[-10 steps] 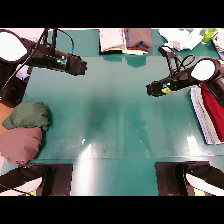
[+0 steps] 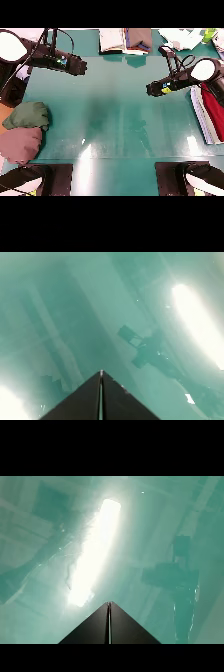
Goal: Fold the shirts.
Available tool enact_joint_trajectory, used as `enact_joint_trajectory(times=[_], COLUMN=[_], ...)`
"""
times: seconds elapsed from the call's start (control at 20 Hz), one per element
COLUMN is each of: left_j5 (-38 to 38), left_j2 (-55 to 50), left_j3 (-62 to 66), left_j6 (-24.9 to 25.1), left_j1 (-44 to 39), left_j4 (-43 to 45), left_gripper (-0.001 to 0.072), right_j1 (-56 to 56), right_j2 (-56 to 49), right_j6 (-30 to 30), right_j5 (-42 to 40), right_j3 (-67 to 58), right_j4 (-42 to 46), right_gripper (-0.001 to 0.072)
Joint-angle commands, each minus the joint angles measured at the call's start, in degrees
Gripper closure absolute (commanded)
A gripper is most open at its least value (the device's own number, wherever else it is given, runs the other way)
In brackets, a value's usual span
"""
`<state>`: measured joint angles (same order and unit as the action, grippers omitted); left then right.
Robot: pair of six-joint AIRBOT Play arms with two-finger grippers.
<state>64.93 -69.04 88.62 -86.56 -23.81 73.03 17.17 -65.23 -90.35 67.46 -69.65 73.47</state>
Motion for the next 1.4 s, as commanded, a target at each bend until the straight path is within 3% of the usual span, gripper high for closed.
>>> enact_joint_trajectory(times=[0.0, 0.2, 0.3, 0.5, 0.75, 0.85, 1.1, 1.35], left_j5=[0.00, -7.28, -2.62, 11.45, 14.91, 11.96, 1.29, -6.05], left_j2=[-0.04, 0.39, 1.88, 10.23, 18.80, 18.51, 14.36, 8.57], left_j3=[0.04, 0.35, 0.33, -4.83, -22.56, -29.83, -43.58, -44.26], left_j6=[0.00, -0.02, -3.30, -3.39, -1.16, -0.39, -0.39, -2.16], left_j1=[-0.02, 0.48, 3.98, 16.13, 30.05, 33.99, 36.79, 36.76], left_j4=[0.02, 1.33, 3.28, 12.44, 19.61, 19.61, 20.41, 20.41], left_gripper=[0.0675, 0.0676, 0.0676, 0.0676, 0.0670, 0.0115, 0.0104, 0.0106], right_j1=[0.02, 0.02, 0.02, 0.02, 0.02, 0.02, 0.04, 0.02], right_j2=[-0.02, -0.02, -0.02, -0.02, -0.02, -0.02, -0.02, -0.02], right_j6=[-0.02, -0.02, 0.00, -0.02, -0.02, -0.02, -0.02, -0.02], right_j5=[0.00, -0.02, 0.02, -0.02, -0.02, 0.11, 0.42, 0.55], right_j3=[-0.02, -0.02, -0.02, -0.02, -0.02, -0.02, -0.02, -0.02], right_j4=[-0.02, 0.00, 0.00, 0.00, 0.00, -0.02, -0.09, -0.48], right_gripper=[0.0692, 0.0692, 0.0692, 0.0692, 0.0692, 0.0692, 0.0692, 0.0692])
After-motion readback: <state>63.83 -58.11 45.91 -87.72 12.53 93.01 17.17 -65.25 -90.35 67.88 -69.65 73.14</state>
